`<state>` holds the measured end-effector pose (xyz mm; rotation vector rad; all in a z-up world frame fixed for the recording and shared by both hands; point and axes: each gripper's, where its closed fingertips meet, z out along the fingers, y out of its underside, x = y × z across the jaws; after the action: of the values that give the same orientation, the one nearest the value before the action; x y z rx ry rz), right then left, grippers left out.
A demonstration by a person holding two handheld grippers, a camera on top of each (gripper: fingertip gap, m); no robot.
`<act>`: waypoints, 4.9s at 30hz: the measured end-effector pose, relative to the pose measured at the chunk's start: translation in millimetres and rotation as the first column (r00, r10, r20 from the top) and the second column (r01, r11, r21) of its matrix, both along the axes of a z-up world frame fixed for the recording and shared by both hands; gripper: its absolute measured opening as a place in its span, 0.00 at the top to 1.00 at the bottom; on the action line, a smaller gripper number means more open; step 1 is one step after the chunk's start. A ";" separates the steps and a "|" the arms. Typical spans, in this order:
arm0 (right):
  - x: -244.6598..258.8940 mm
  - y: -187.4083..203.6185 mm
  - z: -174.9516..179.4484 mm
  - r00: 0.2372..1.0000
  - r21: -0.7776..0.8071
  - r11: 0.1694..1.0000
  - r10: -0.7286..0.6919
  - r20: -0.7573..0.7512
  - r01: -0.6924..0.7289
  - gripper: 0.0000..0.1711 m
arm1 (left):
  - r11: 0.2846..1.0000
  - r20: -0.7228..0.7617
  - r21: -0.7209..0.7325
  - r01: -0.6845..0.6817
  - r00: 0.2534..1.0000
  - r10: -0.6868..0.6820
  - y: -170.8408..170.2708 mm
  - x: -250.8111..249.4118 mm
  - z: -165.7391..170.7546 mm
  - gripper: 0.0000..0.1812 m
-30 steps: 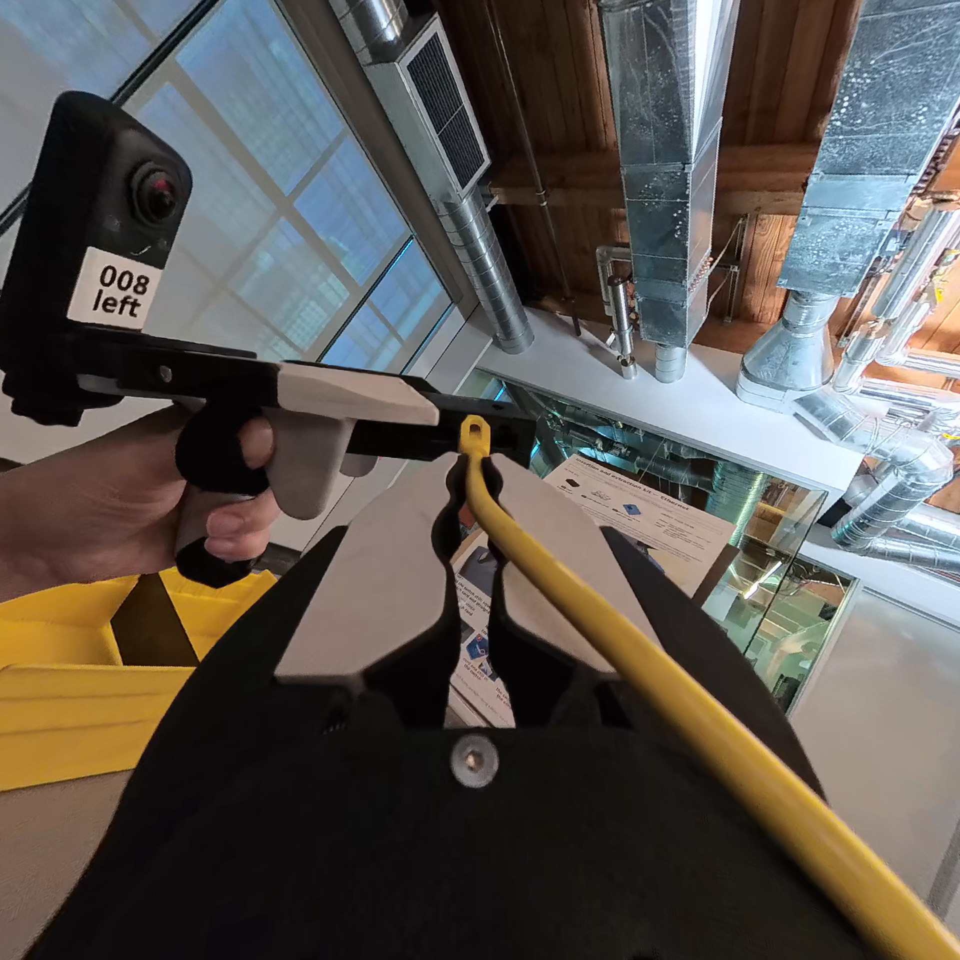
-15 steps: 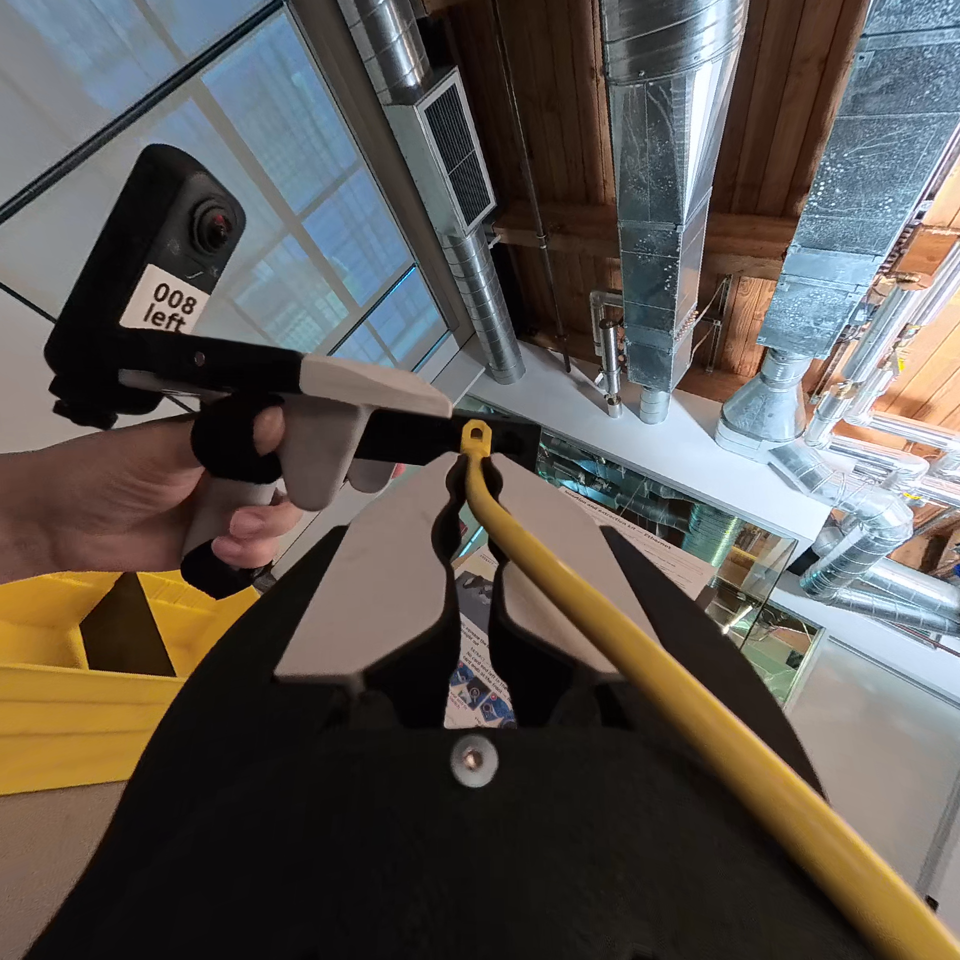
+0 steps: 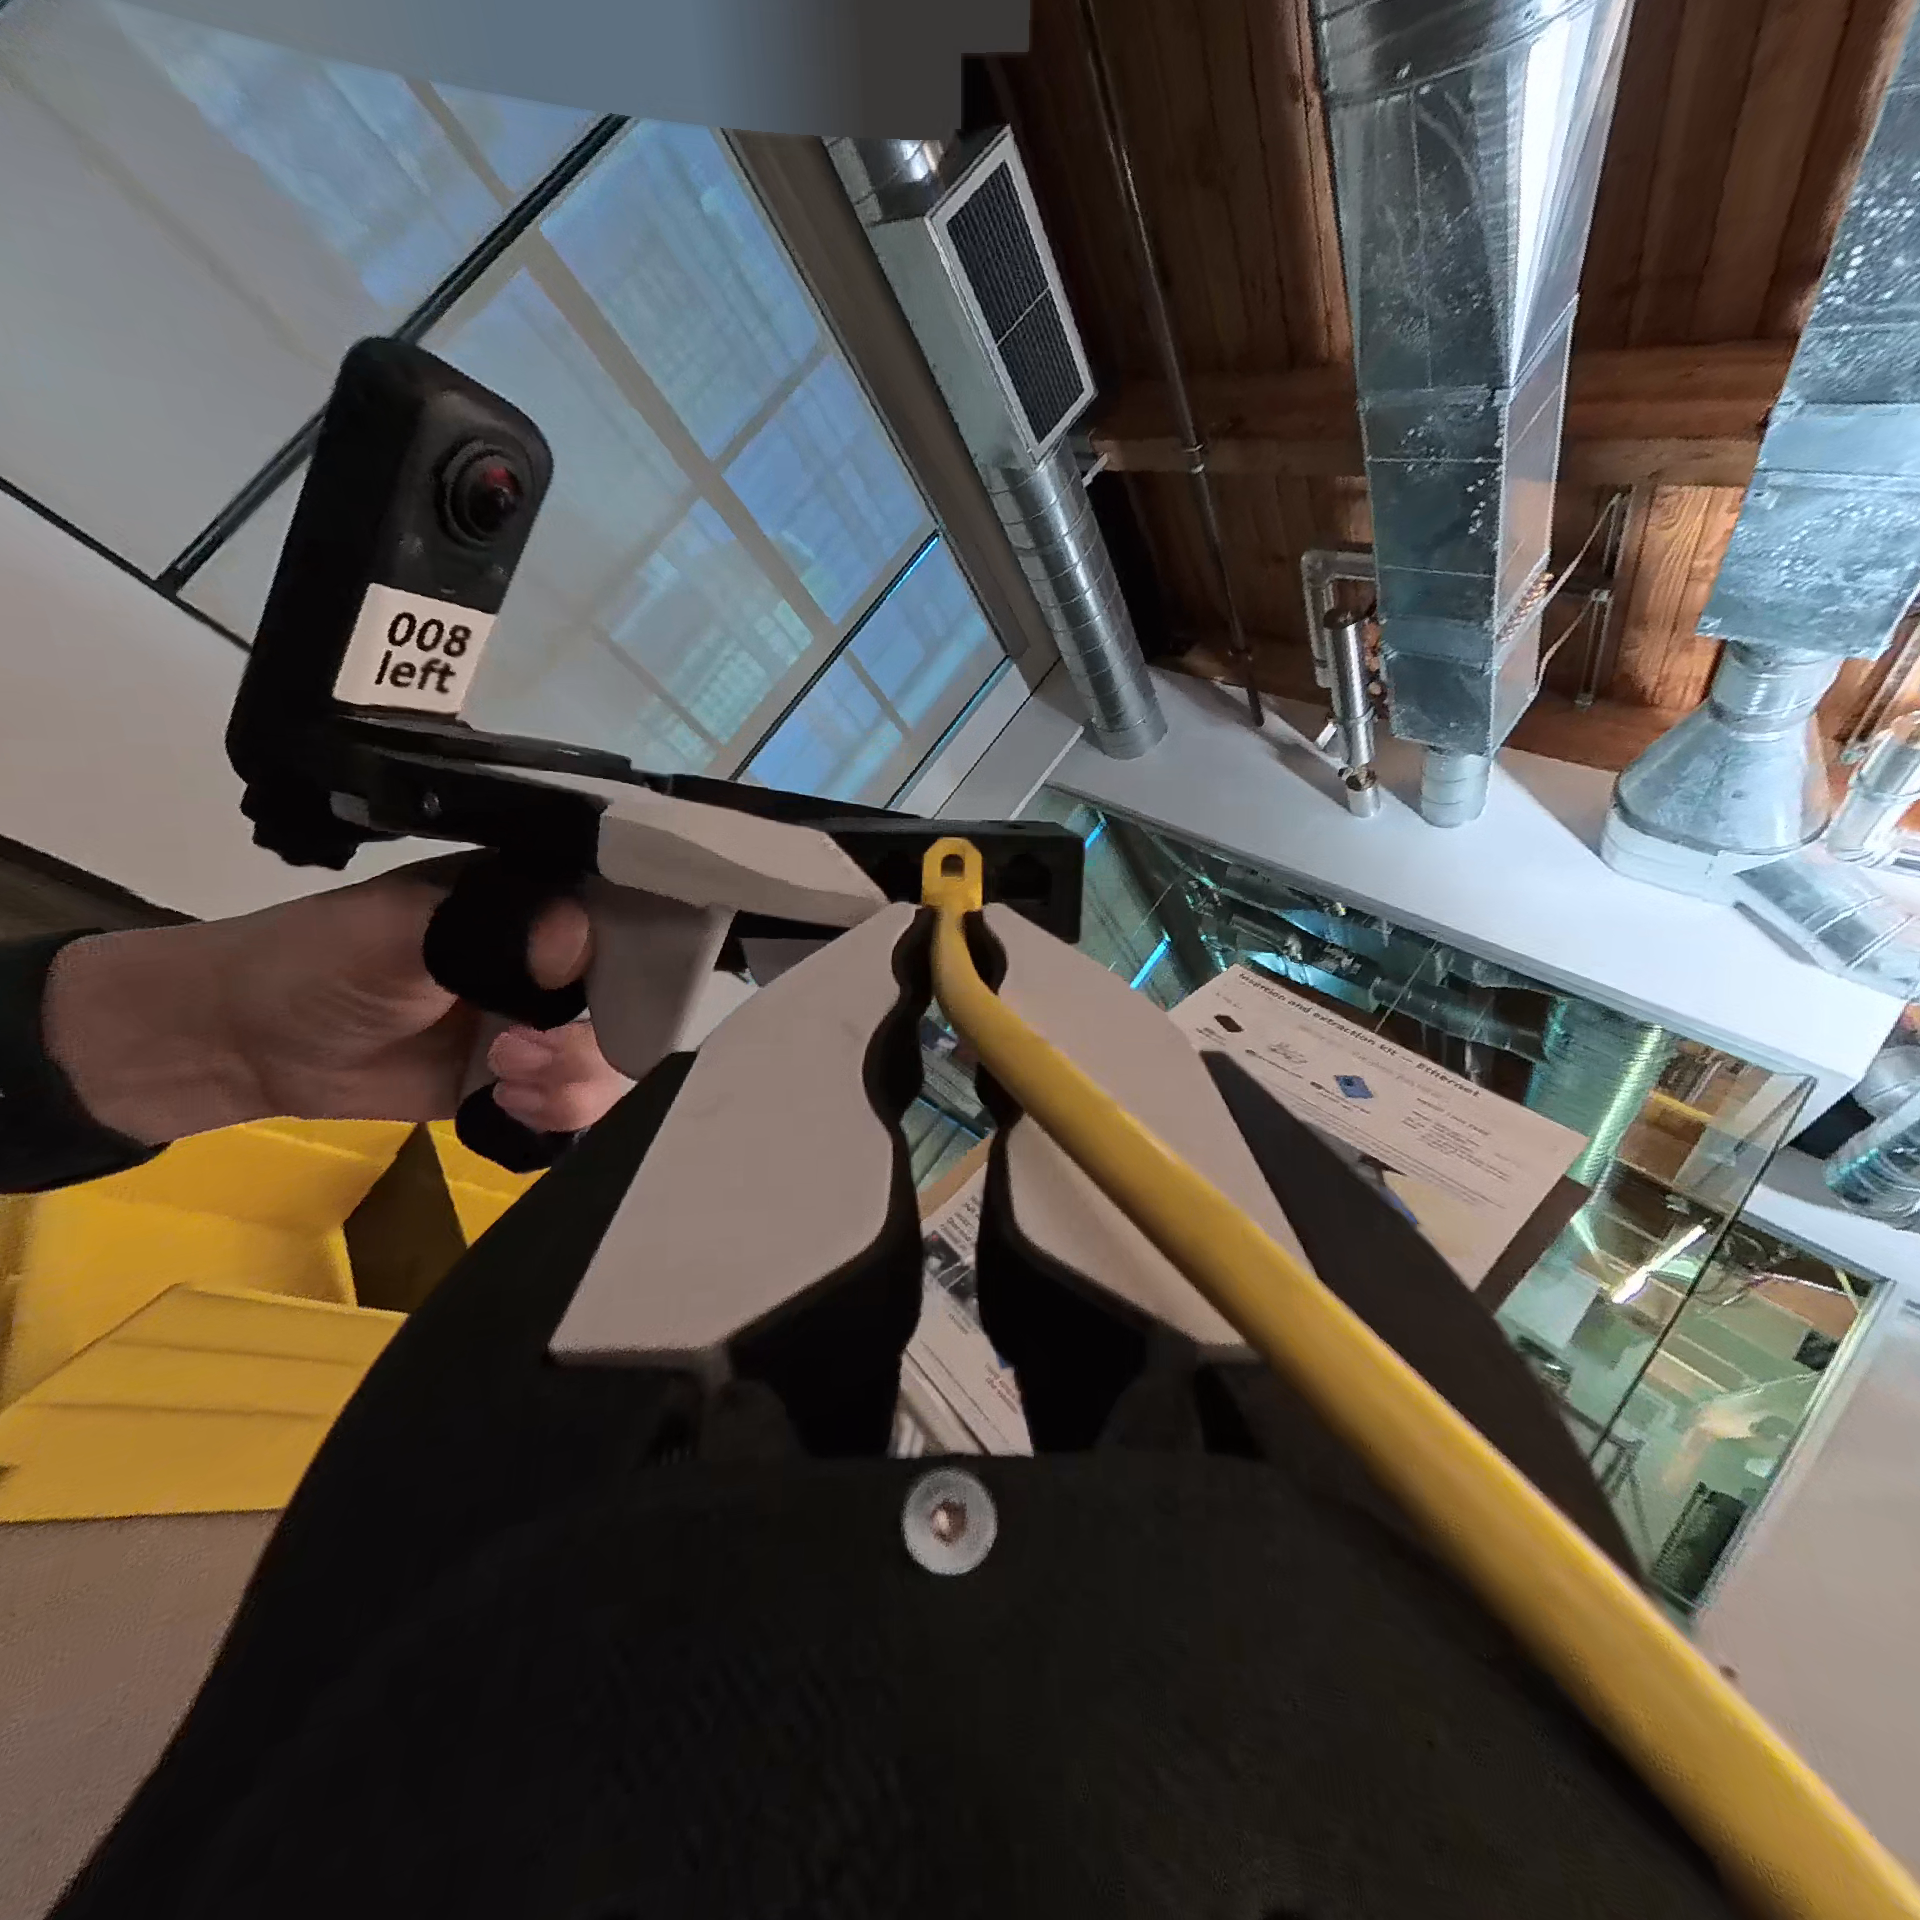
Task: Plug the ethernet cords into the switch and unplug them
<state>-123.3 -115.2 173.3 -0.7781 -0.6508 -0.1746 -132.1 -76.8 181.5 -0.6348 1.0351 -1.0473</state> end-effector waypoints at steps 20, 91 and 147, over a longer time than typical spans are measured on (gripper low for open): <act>5.7 31.9 -13.1 0.999 -0.220 0.975 0.010 -0.034 -0.017 0.96 | 0.988 -0.103 -0.001 -0.154 0.983 0.153 28.0 1.9 -8.0 0.59; 48.2 -213.2 -251.3 0.926 -0.975 -0.192 -0.338 0.169 0.107 0.90 | 0.856 -0.815 -0.475 -0.204 0.468 -0.341 67.5 87.6 -283.7 0.60; 21.7 -76.9 -96.0 0.908 -0.615 0.781 -0.173 -0.380 -0.109 0.71 | 0.801 -0.365 -0.420 0.426 0.729 -0.579 -138.3 61.0 -63.3 0.97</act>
<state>-101.6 -192.1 77.3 -1.4313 -0.2662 0.1975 -71.0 -215.1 118.2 -0.9246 1.5557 -1.6139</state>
